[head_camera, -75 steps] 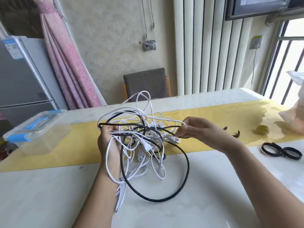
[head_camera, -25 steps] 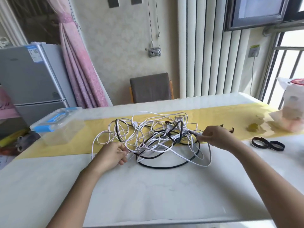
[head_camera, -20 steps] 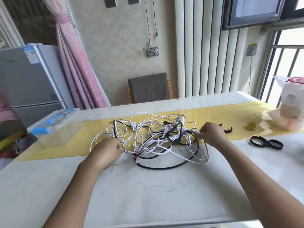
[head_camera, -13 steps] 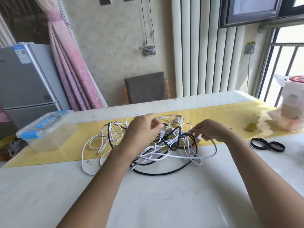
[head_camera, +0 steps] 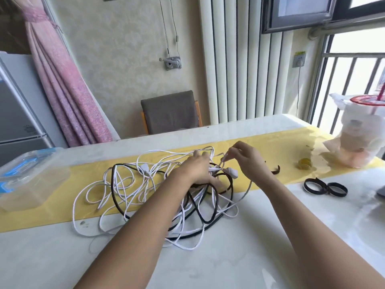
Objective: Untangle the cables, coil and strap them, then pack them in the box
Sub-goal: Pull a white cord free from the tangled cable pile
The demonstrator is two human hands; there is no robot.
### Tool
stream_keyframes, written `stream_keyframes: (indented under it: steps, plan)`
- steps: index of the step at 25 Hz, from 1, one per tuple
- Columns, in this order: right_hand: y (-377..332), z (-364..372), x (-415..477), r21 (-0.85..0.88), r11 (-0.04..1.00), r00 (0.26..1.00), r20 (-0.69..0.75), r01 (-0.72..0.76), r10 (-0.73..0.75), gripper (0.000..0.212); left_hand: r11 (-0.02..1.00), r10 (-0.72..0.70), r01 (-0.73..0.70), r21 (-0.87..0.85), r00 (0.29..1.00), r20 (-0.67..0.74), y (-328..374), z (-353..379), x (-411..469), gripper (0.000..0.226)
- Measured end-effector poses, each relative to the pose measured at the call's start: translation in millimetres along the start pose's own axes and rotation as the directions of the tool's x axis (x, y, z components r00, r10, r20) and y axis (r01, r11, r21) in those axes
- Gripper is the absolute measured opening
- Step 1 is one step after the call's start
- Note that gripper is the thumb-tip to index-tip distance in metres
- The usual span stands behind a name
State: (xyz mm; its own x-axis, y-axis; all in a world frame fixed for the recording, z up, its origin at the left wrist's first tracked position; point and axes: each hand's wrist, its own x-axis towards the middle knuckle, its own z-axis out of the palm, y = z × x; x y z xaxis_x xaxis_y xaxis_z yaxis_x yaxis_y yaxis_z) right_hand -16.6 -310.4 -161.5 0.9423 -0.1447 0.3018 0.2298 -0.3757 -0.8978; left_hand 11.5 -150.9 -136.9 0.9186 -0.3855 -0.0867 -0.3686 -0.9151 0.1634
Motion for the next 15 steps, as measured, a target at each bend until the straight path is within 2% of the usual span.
stream_keyframes:
  steps: [2, 3, 4, 6, 7, 8, 9, 11, 12, 14, 15]
  plan:
    - [-6.2, -4.6, -1.4, 0.139, 0.99, 0.992, -0.12, -0.005, 0.022, 0.02, 0.996, -0.039, 0.049, 0.072, 0.99, -0.134, -2.6, -8.0, -7.3, 0.069]
    - [-9.5, -7.9, -2.3, 0.175, 0.985, 0.983, -0.18, 0.0, 0.032, 0.021, 0.996, -0.037, 0.056, 0.064, 0.963, -0.267, -6.5, -15.1, -10.3, 0.057]
    - [-14.1, -10.4, -3.8, 0.198, 0.98, 0.971, -0.237, 0.022, 0.026, 0.022, 0.999, -0.039, 0.048, 0.011, 0.9, -0.433, -12.3, -24.0, -13.6, 0.042]
    - [-24.4, -13.2, -7.0, 0.25, 0.963, 0.941, -0.338, 0.098, -0.008, 0.024, 0.991, -0.085, -0.017, -0.13, 0.679, -0.729, -28.0, -41.1, -18.2, 0.023]
    - [-29.6, -13.9, -9.0, 0.277, 0.952, 0.928, -0.371, 0.131, -0.02, 0.024, 0.984, -0.117, -0.05, -0.173, 0.555, -0.824, -37.3, -45.5, -19.2, 0.026]
    - [-33.3, -14.4, -10.5, 0.293, 0.944, 0.919, -0.394, 0.153, -0.027, 0.024, 0.982, -0.123, -0.071, -0.174, 0.46, -0.879, -45.2, -45.9, -20.9, 0.031]
    - [-35.7, -15.8, -12.5, 0.292, 0.942, 0.912, -0.409, 0.162, -0.03, 0.025, 0.987, -0.096, -0.079, -0.14, 0.409, -0.907, -50.8, -41.5, -23.3, 0.035]
    - [-31.3, -22.2, -12.8, 0.267, 0.959, 0.919, -0.394, 0.096, 0.017, 0.024, 0.997, 0.026, -0.08, -0.009, 0.426, -0.905, -55.0, -17.7, -29.4, 0.033]
    - [-26.3, -27.9, -11.1, 0.249, 0.969, 0.934, -0.346, 0.002, 0.087, 0.022, 0.994, 0.104, -0.085, 0.073, 0.457, -0.884, -55.4, -1.1, -32.8, 0.032]
    - [-15.8, -39.6, -9.1, 0.141, 0.959, 0.954, -0.143, -0.245, 0.265, 0.02, 0.969, 0.239, -0.089, 0.231, 0.578, -0.781, -54.0, 33.7, -40.9, 0.035]
    - [-10.4, -42.8, -9.1, 0.027, 0.939, 0.939, -0.013, -0.342, 0.343, 0.021, 0.952, 0.282, -0.093, 0.292, 0.641, -0.714, -52.5, 46.7, -45.6, 0.036]
